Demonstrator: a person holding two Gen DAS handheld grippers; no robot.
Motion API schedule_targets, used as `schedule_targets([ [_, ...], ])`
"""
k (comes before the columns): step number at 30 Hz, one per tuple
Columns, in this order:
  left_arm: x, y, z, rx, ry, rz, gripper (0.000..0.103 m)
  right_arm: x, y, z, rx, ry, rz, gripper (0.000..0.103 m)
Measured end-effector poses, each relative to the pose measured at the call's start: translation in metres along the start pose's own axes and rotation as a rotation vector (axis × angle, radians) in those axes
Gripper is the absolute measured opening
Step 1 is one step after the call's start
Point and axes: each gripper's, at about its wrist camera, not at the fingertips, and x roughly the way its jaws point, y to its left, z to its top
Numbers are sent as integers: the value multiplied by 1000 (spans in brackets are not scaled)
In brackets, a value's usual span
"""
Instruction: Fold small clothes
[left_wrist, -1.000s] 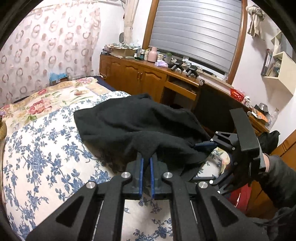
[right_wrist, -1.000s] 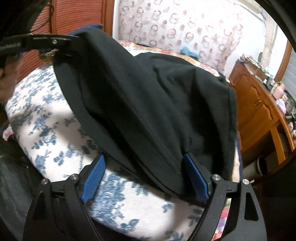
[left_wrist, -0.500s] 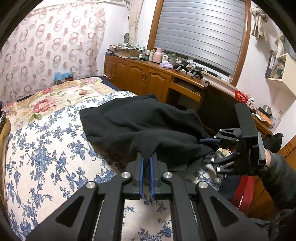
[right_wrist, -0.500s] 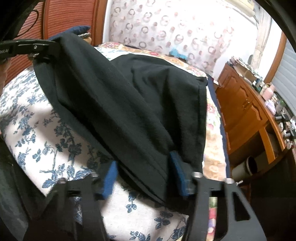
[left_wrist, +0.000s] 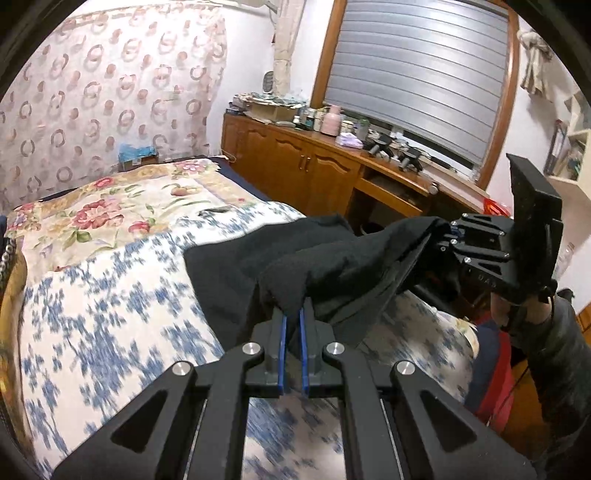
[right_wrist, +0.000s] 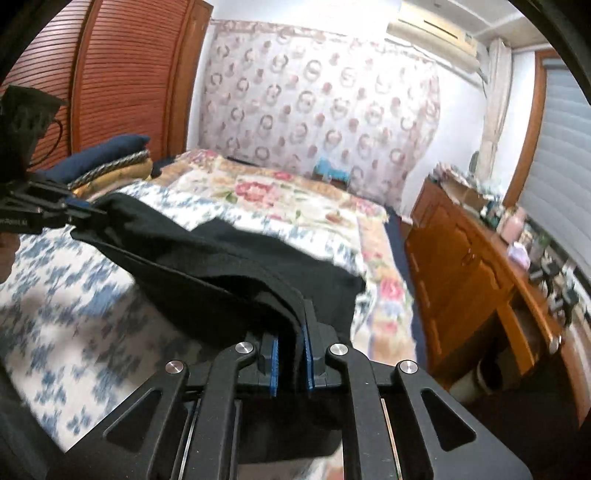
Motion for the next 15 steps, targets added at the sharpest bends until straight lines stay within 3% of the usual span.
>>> schedule_targets([
  [7,35,31,34,-27,25,40,4,51,-19,37,-36,7,30,7],
  [15,84,63,45,-87,112,26,5,120,-43,44,1,91,106,8],
])
